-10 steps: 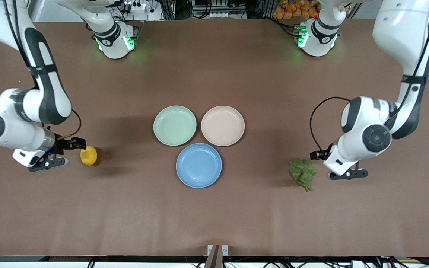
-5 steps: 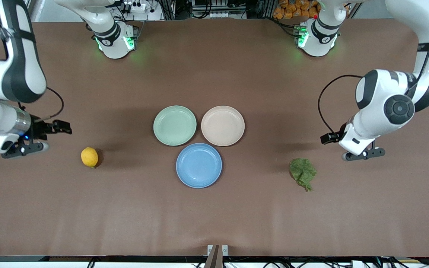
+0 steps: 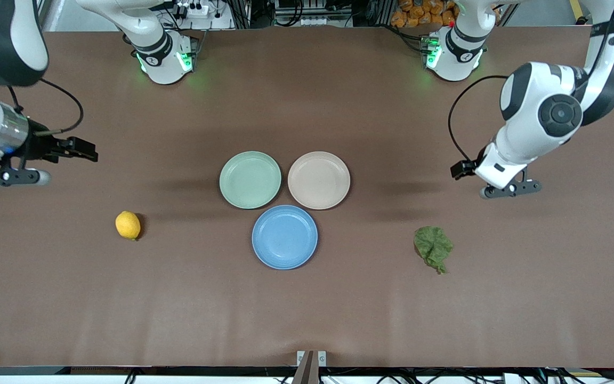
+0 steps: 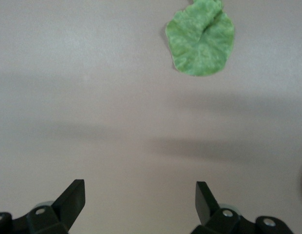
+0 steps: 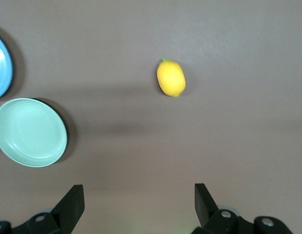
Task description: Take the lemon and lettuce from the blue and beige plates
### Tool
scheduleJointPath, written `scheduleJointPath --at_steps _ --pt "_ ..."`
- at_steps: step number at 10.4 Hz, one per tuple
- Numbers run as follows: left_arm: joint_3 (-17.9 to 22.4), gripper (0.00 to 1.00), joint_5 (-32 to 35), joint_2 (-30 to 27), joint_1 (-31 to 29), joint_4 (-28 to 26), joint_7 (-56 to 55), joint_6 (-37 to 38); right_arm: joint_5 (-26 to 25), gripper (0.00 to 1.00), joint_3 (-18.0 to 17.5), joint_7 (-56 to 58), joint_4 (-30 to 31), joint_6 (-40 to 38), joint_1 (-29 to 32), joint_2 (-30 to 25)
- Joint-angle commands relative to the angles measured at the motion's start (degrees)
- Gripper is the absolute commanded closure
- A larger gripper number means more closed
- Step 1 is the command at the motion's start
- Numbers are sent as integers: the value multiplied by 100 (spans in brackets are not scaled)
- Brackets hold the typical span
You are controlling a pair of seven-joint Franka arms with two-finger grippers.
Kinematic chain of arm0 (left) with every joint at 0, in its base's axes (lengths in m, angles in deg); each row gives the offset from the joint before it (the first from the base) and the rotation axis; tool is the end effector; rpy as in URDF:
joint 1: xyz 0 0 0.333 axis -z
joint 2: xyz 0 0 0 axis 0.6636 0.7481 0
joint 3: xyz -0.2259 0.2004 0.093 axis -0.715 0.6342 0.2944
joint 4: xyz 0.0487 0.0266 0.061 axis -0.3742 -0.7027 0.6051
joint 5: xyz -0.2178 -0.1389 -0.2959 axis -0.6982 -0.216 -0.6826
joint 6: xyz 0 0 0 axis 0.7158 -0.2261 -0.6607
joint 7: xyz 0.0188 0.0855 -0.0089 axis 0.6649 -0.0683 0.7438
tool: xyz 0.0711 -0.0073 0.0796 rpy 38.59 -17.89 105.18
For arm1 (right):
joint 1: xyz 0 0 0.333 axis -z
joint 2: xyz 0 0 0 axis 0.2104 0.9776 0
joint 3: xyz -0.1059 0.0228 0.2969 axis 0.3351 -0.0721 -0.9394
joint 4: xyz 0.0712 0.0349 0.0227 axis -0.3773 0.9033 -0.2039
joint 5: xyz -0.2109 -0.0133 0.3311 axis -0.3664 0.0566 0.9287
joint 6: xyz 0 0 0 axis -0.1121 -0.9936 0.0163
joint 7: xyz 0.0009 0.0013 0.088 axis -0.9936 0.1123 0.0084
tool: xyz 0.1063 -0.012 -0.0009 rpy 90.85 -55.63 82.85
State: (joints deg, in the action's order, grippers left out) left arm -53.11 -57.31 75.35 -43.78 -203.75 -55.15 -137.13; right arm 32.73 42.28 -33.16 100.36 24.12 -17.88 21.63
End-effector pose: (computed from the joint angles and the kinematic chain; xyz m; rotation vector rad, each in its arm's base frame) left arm 0.5240 -0.1055 0.3754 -3.0911 -0.1696 0.1253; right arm 0.5560 0.0037 0.5442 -3.1038 -0.0010 0.2154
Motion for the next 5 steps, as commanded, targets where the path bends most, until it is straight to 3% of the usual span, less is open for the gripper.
scheduleJointPath --at_steps 1,5 --pt "-76 0 -141 -273 -69 -65 104 -91 -56 0 29 -107 -894 -722 20 78" --pt "-85 0 -176 -247 -43 1436 113 566 -13 0 258 -107 -1696 -1181 20 70"
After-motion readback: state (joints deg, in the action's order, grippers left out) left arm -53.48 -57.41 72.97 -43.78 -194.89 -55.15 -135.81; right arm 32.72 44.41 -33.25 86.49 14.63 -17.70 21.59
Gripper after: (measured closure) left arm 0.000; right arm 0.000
